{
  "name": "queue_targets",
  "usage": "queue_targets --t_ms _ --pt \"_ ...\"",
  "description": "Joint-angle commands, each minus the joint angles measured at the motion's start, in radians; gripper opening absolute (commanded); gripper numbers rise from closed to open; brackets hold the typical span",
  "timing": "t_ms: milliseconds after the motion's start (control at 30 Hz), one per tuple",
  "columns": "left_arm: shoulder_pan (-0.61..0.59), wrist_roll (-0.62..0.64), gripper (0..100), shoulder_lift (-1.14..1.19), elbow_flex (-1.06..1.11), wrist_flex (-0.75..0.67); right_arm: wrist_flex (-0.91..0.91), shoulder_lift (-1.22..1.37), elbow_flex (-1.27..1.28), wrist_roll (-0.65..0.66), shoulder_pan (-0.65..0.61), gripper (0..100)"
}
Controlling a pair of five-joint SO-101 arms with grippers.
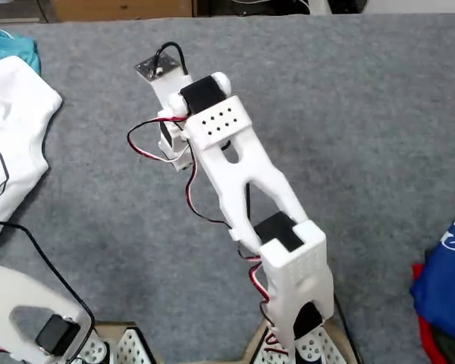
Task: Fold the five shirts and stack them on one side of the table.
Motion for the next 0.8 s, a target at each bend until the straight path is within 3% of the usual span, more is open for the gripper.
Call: queue_targets --t_ms 0,167,467,767 --pt "-0.002 -0.008 19 0.008 0.032 -0.006 0.014 0.010 -0.005 -0.009 -0.012 26.8" --pt "0.023 -0.008 1 0.070 0.040 -0.002 0.015 0.021 -0.005 -0.009 -0.012 26.8" --pt "0.078 0.009 2 -0.021 -0.068 0.071 0.018 0.015 -0.010 -0.086 -0.005 26.7" --pt "0.258 0.032 2 -0.460 -0.109 0.071 0.021 -0.054 0.015 -0.121 0.108 26.7"
